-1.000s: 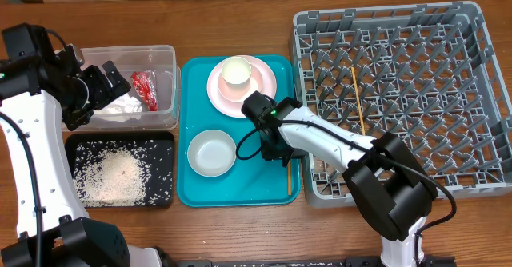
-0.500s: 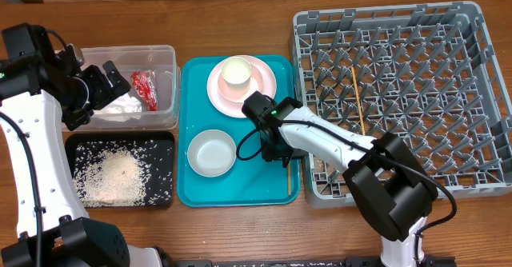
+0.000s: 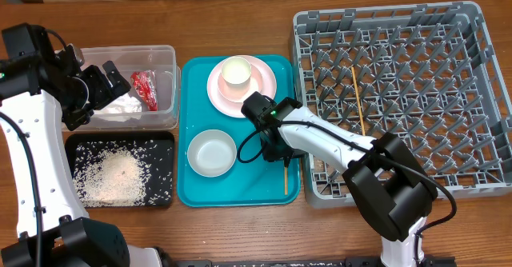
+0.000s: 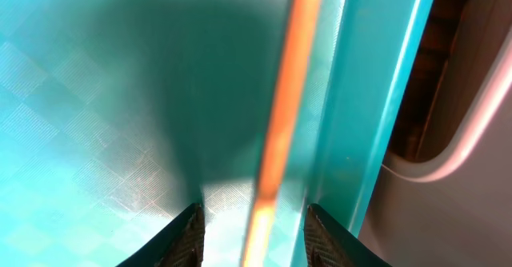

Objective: Sort waste into correct bins and load items into the dishwasher
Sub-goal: 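Lower the right gripper and grasp the second wooden chopstick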

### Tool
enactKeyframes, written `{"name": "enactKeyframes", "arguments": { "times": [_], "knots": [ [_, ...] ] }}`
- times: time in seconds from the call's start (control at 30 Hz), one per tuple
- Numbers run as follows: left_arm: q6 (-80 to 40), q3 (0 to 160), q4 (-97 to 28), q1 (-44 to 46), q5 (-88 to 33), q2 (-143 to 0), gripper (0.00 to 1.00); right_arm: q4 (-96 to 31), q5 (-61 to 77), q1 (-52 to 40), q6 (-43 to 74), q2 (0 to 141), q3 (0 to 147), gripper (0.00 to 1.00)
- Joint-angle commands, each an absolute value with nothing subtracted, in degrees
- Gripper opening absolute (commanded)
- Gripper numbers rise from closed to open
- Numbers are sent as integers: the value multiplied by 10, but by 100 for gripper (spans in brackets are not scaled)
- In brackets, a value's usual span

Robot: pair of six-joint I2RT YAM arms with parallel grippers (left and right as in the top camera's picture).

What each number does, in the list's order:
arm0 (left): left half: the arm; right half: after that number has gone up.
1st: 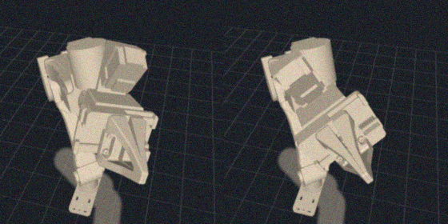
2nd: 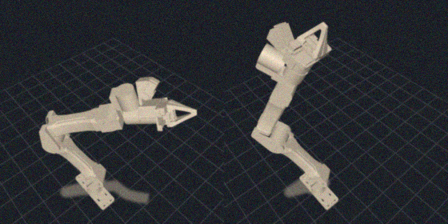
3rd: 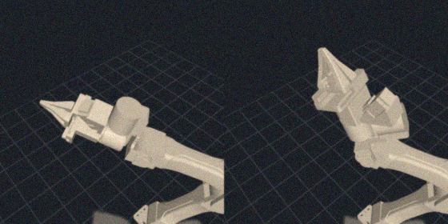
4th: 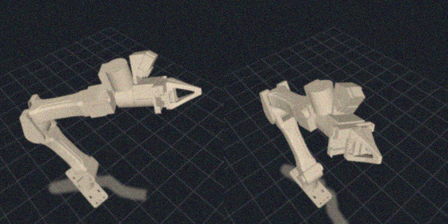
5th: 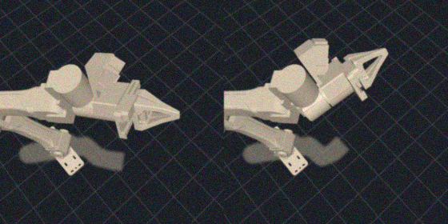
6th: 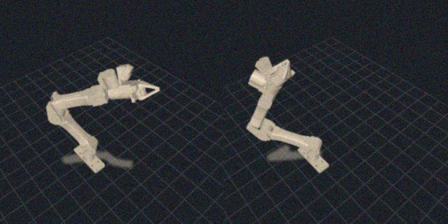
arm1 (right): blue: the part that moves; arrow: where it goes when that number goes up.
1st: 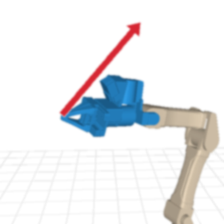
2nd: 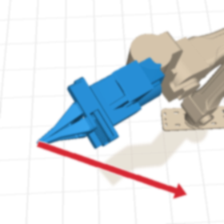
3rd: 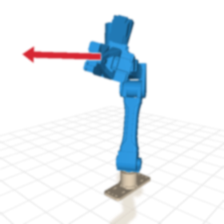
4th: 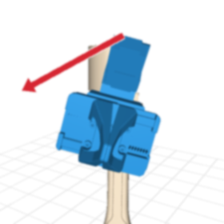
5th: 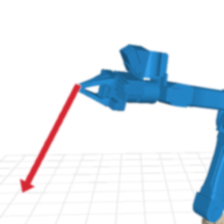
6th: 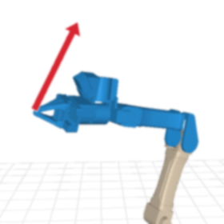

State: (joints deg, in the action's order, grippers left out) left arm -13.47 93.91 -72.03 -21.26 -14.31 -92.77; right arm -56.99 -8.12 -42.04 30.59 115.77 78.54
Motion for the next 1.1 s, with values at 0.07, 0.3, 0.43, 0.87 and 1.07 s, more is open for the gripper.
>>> {"name": "enactKeyframes", "arguments": {
  "times": [0.07,0.3,0.43,0.87,1.07],
  "knots": [
    [-128,947,-720,-213,-142,-918,100,-571,-75,-417,295,1158,785,41],
    [-128,947,-719,-213,-142,-918,100,-567,-72,-419,295,1158,785,37],
    [-128,947,-719,-213,-142,-918,100,-569,-79,-426,295,1158,790,37],
    [-128,947,-719,-213,-142,-918,100,-571,-100,-446,295,1158,803,37],
    [-128,947,-719,-213,-142,-918,100,-564,-100,-464,270,1158,807,37]
  ]
}}
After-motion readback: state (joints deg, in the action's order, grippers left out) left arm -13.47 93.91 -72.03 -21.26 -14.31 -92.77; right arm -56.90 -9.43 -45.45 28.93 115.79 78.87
